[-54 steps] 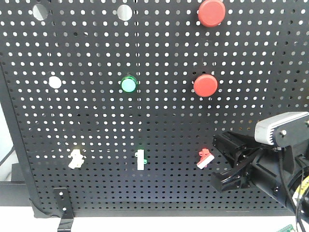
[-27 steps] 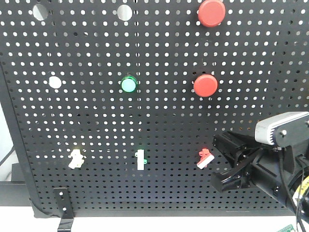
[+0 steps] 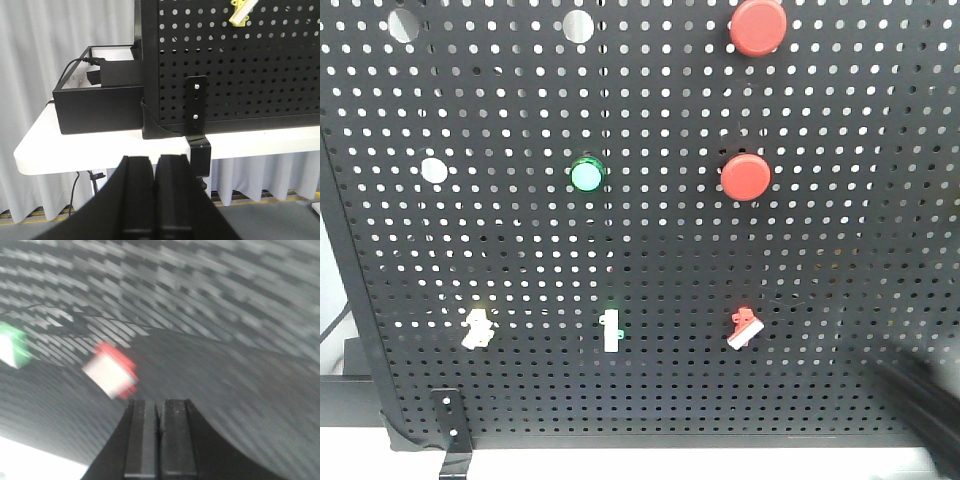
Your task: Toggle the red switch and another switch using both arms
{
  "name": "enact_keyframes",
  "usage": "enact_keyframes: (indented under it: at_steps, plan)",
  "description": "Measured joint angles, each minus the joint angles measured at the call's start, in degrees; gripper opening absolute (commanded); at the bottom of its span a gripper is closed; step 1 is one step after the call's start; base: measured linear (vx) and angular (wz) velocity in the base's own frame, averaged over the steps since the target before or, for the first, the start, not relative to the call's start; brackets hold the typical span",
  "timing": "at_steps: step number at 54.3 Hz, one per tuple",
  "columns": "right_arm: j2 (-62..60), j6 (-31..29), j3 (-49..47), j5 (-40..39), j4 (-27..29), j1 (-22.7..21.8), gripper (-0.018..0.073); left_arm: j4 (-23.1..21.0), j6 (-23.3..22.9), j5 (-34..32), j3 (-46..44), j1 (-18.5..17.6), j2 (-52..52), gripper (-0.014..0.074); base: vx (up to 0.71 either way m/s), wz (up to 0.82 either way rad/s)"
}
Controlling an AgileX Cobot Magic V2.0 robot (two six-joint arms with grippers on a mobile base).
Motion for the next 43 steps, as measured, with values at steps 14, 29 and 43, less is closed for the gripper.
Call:
enact_keyframes:
  at_steps: [14, 29, 43]
  plan:
    - [-29.9, 0.1, 18.1, 12.5, 0.2, -9.3, -0.0006, 0.1, 0.0, 0.0, 0.0, 0.0, 0.0, 0.0003, 0.0, 0.0]
    - [-42.0, 11.0, 21.9, 25.4, -8.9, -11.1, -0.0006, 0.1, 0.0, 0.0, 0.0, 0.0, 0.0, 0.0003, 0.0, 0.0]
    - [-42.2, 13.3, 21.9, 26.4, -11.1, -11.1, -0.0006, 0.1, 0.0, 0.0, 0.0, 0.0, 0.0, 0.0003, 0.0, 0.0]
